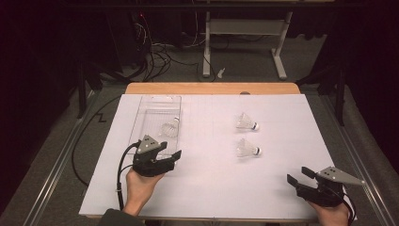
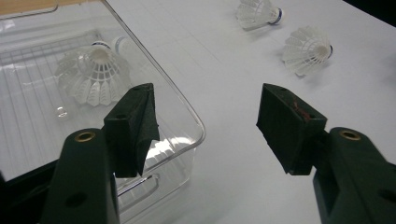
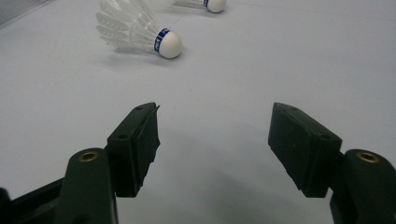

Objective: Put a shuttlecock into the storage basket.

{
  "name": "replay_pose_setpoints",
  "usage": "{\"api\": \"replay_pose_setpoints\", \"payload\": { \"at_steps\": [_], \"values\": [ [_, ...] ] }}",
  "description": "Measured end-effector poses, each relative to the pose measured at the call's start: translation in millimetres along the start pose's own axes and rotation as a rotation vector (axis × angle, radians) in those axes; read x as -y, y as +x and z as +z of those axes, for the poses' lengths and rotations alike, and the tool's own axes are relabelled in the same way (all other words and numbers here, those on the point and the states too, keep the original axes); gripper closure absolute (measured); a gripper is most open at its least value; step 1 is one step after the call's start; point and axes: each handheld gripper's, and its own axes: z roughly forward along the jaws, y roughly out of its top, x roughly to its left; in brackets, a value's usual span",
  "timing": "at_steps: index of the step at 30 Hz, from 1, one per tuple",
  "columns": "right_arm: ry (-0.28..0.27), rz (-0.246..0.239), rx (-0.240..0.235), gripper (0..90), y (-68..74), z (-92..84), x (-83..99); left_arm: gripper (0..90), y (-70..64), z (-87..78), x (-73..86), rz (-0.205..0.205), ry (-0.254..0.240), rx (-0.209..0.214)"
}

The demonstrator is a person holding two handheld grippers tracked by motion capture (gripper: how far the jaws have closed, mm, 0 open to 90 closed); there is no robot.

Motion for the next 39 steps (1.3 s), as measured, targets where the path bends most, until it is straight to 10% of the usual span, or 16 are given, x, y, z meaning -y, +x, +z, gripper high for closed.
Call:
{"api": "replay_pose_setpoints", "payload": {
  "at_steps": [39],
  "values": [
    [0.002, -0.005, -0.002, 33.8, 0.1, 0.7, -0.3, 39.8, -22.5, 34.3, 5.5, -0.003, 0.070, 0.063]
  ]
}}
